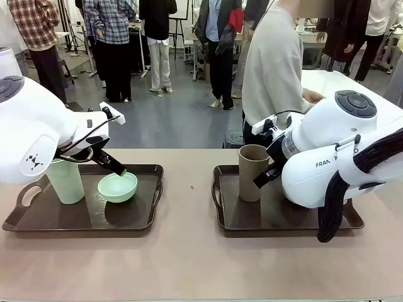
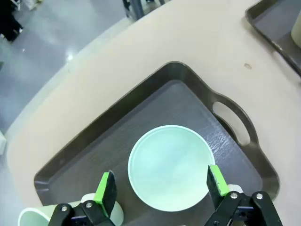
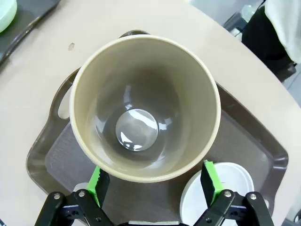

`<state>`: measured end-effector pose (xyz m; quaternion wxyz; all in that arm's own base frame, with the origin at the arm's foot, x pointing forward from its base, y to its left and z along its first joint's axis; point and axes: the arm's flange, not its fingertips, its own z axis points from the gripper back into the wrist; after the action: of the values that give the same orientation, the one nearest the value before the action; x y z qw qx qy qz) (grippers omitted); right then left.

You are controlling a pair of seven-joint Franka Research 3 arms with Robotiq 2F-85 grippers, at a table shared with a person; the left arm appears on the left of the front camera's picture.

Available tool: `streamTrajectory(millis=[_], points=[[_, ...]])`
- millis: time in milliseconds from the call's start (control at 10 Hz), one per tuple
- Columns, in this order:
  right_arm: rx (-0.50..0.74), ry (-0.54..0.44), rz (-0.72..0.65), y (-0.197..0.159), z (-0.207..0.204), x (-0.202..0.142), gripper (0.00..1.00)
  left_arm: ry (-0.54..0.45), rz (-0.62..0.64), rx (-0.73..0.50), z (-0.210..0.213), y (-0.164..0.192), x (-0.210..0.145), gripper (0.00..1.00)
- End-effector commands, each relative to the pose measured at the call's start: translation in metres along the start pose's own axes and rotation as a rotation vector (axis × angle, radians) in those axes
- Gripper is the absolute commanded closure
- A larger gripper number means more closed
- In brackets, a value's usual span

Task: Set up a tray with a mat and arrange the tableware.
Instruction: Pick up the Picnic Bowl and Reusable plastic cup from the Handle tray in front of the human's position and hold them in the air.

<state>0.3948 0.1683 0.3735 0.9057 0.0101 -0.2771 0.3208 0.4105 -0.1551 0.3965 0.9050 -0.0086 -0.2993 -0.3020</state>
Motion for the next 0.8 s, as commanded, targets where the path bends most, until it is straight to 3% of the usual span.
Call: streamTrajectory(millis=[0,700], points=[[0.000,0.000,0.000,0.0000,0.0000,0.0000,0.00,-0.001,0.000,0.000,0.0003,0.0000,0.0002,0.00],[0.000,0.000,0.000,0.0000,0.0000,0.0000,0.00,-0.001,0.000,0.000,0.0003,0.0000,0.0002,0.00]])
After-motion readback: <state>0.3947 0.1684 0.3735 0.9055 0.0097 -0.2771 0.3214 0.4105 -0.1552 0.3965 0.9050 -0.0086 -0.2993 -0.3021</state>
